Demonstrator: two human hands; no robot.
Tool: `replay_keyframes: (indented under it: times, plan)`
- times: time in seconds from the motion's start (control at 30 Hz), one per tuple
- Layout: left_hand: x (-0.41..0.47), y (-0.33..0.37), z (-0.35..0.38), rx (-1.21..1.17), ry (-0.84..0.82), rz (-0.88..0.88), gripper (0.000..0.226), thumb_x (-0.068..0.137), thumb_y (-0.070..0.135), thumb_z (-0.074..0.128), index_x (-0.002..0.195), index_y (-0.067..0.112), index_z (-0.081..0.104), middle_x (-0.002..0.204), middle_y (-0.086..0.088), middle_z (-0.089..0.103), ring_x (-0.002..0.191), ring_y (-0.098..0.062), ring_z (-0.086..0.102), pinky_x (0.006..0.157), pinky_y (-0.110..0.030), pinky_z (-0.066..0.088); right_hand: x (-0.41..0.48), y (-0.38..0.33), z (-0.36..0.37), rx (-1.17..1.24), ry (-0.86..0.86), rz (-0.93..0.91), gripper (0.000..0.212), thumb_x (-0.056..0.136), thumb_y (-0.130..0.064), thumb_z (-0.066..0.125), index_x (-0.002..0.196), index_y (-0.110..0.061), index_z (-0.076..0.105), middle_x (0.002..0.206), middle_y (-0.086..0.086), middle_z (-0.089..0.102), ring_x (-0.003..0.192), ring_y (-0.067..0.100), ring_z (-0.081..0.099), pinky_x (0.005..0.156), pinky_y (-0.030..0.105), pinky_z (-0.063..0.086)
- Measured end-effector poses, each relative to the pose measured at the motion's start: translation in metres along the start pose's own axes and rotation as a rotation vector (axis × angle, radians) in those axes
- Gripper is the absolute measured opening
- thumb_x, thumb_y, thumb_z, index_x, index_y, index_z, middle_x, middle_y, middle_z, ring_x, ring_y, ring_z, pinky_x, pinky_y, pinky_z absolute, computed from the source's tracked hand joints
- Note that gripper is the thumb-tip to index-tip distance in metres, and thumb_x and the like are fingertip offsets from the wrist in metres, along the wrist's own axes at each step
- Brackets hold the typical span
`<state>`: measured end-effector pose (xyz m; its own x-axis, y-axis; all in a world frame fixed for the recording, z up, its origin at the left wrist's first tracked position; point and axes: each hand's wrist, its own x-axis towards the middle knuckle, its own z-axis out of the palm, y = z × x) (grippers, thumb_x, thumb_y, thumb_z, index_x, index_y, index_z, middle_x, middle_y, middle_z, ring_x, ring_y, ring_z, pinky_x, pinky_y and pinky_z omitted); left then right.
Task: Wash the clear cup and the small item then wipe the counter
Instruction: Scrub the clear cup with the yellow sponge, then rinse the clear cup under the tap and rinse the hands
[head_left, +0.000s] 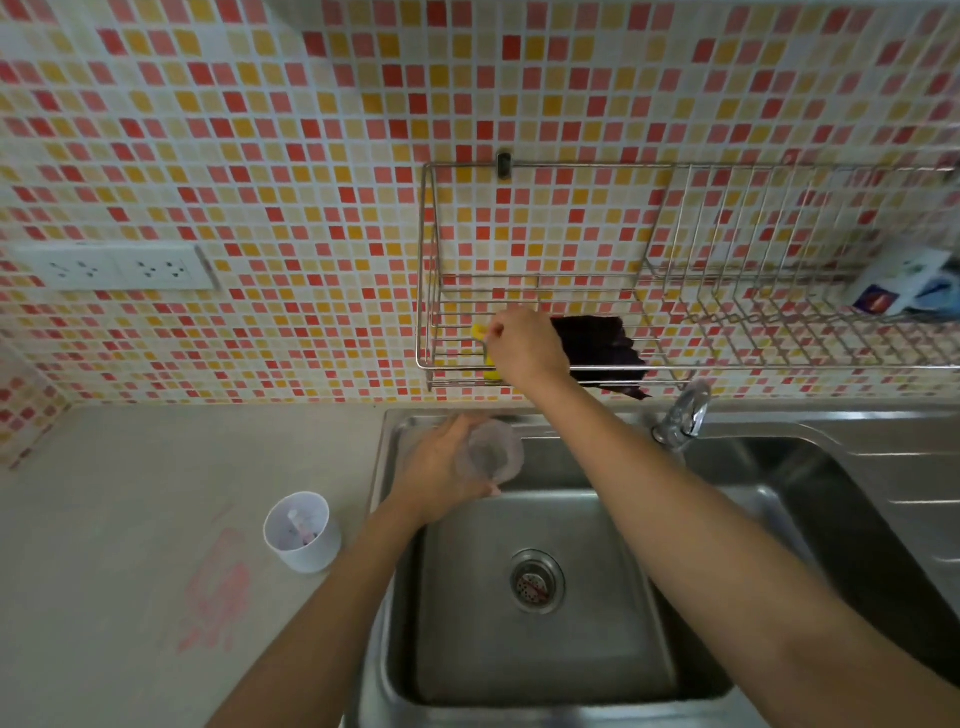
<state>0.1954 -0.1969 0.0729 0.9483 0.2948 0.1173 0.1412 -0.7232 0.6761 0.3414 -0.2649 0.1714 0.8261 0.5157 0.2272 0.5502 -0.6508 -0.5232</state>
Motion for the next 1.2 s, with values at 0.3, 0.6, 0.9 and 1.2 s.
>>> replay_keyframes:
  times: [0.3, 0.6, 0.9, 1.2]
  plan:
    - [0.000, 0.005, 0.037, -0.029, 0.050, -0.048, 0.085, 0.058, 0.036, 0.089, 0.130, 0.023, 0.046, 0.128, 0.004, 0.056, 0.117, -0.014, 0.052, 0.098, -0.034, 0.045, -0.079, 0.032, -0.021, 0.432, 0.442, -0.284, 0.024, 0.092, -0.011, 0.058, 0.114, -0.007, 0.067, 0.115, 0.005, 0.059, 0.105, 0.008, 0.055, 0.093, 0.009, 0.039]
    - [0.023, 0.048, 0.098, -0.075, -0.044, -0.175, 0.084, 0.063, 0.031, 0.086, 0.131, 0.037, 0.037, 0.127, 0.013, 0.050, 0.118, -0.008, 0.049, 0.099, -0.033, 0.047, -0.149, 0.252, 0.013, 0.184, 0.136, 0.080, 0.029, 0.088, -0.009, 0.060, 0.116, -0.013, 0.064, 0.107, 0.008, 0.067, 0.090, 0.023, 0.066, 0.080, 0.028, 0.052]
    - [0.065, 0.099, 0.155, -0.100, -0.155, -0.069, 0.091, 0.064, 0.031, 0.086, 0.141, 0.035, 0.036, 0.137, 0.011, 0.047, 0.124, -0.008, 0.045, 0.103, -0.030, 0.042, -0.065, 0.331, 0.011, 0.253, -0.130, 0.335, 0.046, 0.090, -0.014, 0.055, 0.135, -0.019, 0.044, 0.122, 0.008, 0.060, 0.108, 0.029, 0.059, 0.092, 0.034, 0.044]
    - [0.081, 0.120, 0.177, -0.136, -0.201, -0.063, 0.088, 0.062, 0.032, 0.087, 0.135, 0.029, 0.039, 0.132, 0.008, 0.052, 0.119, -0.010, 0.050, 0.098, -0.026, 0.042, -0.067, 0.356, 0.042, -0.071, -0.343, 0.024, 0.041, 0.088, -0.006, 0.053, 0.128, -0.017, 0.055, 0.139, 0.004, 0.048, 0.132, 0.033, 0.040, 0.111, 0.045, 0.029]
